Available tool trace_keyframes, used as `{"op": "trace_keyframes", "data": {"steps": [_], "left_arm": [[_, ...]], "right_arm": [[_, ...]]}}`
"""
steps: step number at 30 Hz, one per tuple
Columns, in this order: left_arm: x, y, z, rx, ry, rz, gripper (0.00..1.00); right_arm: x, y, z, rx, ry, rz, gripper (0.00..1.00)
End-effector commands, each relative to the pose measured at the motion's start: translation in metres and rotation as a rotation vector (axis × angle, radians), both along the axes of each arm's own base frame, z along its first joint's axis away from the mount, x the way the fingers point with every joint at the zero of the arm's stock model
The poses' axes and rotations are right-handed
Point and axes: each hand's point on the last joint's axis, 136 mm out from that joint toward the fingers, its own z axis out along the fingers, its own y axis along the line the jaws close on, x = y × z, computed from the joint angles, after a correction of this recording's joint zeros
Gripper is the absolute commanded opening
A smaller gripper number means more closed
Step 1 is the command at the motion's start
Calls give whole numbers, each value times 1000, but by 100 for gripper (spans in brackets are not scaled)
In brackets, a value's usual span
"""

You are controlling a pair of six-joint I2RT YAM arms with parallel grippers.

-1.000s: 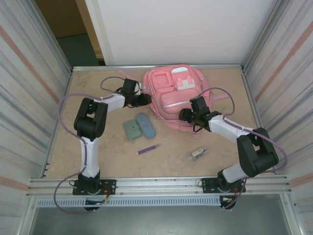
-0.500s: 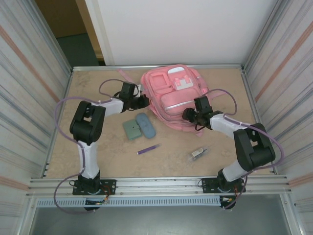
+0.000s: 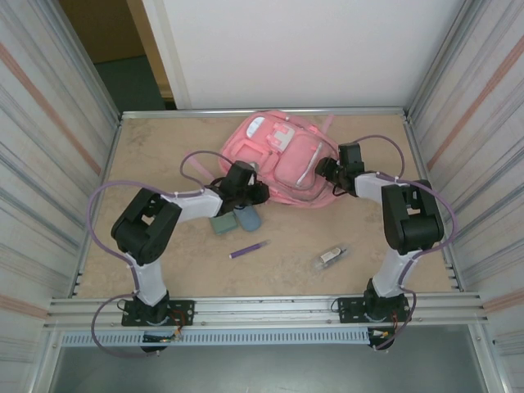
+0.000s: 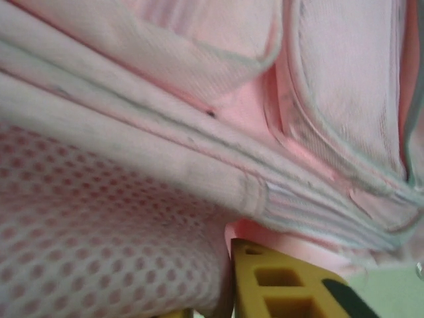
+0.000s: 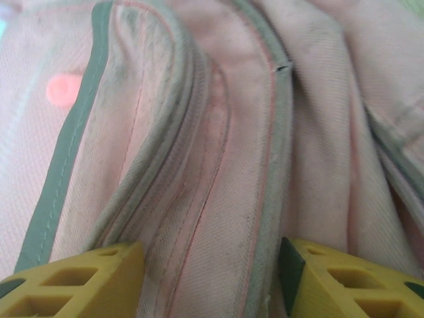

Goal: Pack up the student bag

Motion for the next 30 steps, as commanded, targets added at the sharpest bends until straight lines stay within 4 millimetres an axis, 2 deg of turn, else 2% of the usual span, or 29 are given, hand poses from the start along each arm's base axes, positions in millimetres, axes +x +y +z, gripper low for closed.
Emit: {"op": "trace_keyframes", "data": {"steps": [1, 7, 11, 16, 19, 22, 23, 24, 25, 26, 30], "left_arm": [[-12, -16, 38, -109, -18, -39, 32], [-20, 18, 38, -89, 33, 52, 49], [-12, 44, 35, -51, 51, 162, 60], [7, 38, 38, -69, 80, 183, 62], [15, 44, 31, -47, 120, 247, 62], [18, 55, 24, -6, 123, 313, 63], [17, 64, 22, 19, 135, 352, 67], [15, 70, 19, 34, 147, 388, 77], [12, 75, 17, 41, 157, 412, 79], [10, 78, 16, 45, 160, 429, 98], [2, 89, 11, 74, 167, 463, 99]], "right_arm": [[-4, 28, -6, 90, 43, 56, 57], [-24, 14, 20, 62, 24, 51, 58], [-51, 11, 32, 40, 23, 47, 58], [-82, 23, 46, -56, -9, 99, 59], [-103, 32, 55, -96, -18, 132, 59], [-122, 50, 61, -118, -60, 198, 59], [-128, 58, 62, -125, -63, 229, 59], [-134, 64, 62, -131, -62, 250, 59], [-140, 70, 62, -140, -58, 273, 59], [-145, 78, 60, -147, -60, 302, 59], [-163, 117, 52, -182, -104, 459, 59]]}}
